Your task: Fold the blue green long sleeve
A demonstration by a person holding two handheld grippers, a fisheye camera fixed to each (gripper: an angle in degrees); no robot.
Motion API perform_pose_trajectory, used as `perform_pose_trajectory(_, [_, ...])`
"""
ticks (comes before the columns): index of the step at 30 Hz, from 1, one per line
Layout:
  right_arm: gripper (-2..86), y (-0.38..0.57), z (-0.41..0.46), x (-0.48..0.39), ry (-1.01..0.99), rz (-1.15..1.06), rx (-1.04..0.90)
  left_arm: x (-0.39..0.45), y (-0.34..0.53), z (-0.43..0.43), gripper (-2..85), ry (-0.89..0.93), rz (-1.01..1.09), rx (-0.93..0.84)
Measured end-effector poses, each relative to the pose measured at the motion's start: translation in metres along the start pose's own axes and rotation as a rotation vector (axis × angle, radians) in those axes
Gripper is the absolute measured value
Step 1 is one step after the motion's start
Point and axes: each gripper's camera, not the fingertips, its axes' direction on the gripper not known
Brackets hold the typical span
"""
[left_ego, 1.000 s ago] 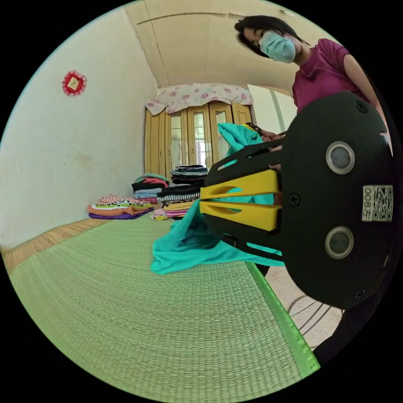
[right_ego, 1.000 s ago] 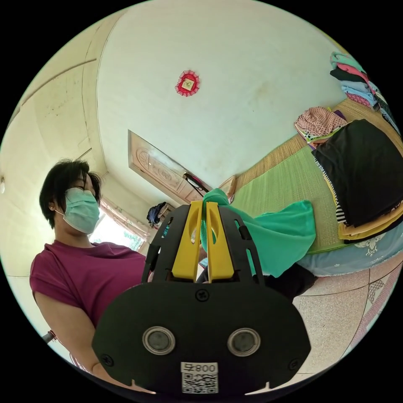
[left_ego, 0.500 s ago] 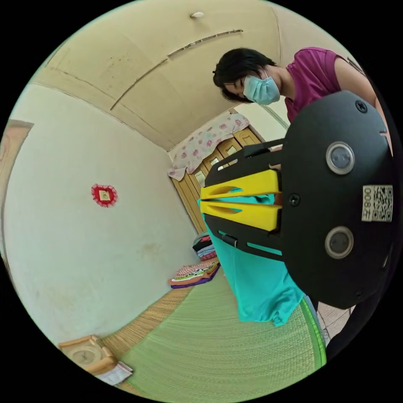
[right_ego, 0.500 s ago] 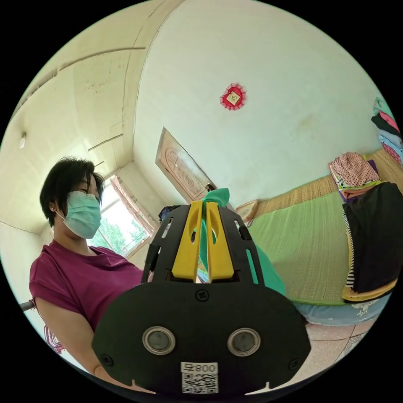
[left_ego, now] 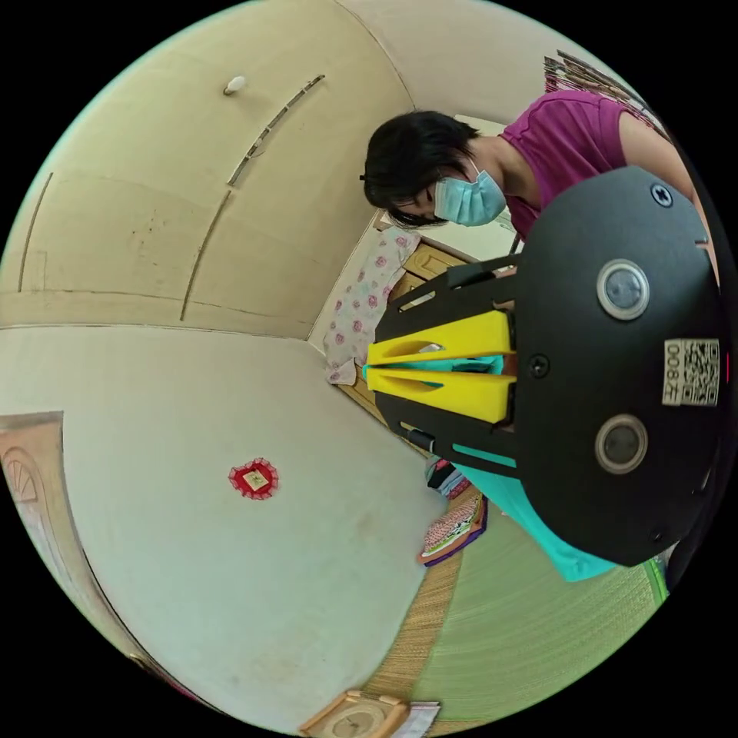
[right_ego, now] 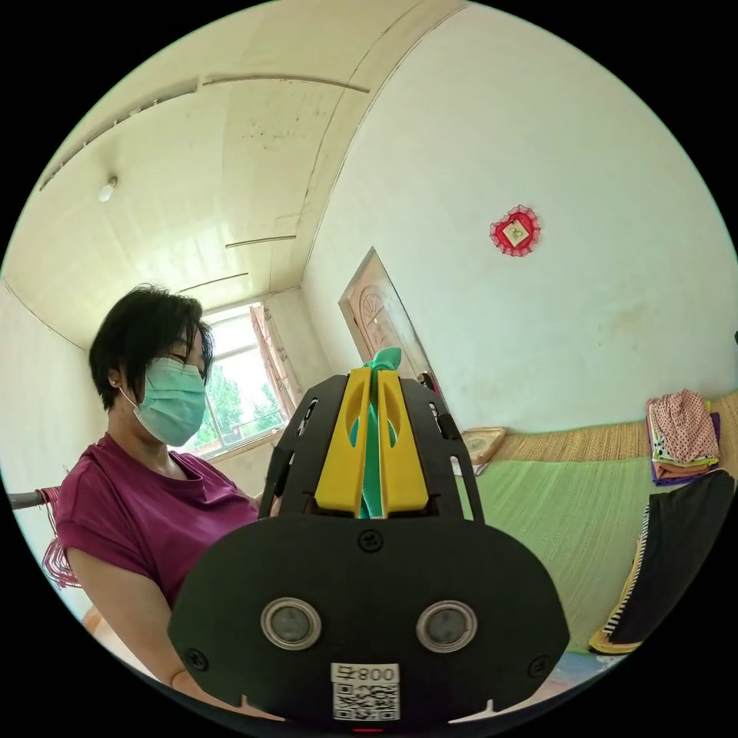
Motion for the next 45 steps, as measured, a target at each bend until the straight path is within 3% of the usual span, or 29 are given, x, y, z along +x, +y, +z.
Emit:
perform_pose_trajectory(13, [0.9,-0.028,-0.008,-0.068,-0.093,-0.155,0.033,0.166,-0.082,-0.044,0.4,-0.024,0.284,0.053])
perform_pose_trajectory(25, [0.9,-0.024,0.025,-0.101,-0.203,-0.221,-0.044,0.225,-0.093,-0.111,0.4,-0.055,0.361,0.153])
perform_pose_trajectory(35, [1.0,-0.023,0.083,-0.112,-0.251,-0.254,-0.089,0.219,-0.108,-0.150,0.5,-0.094,0.428,0.229])
perform_pose_trajectory(45, [1.1,-0.041,0.165,-0.053,-0.208,-0.161,-0.101,0.123,-0.140,-0.140,0.5,-0.162,0.421,0.213])
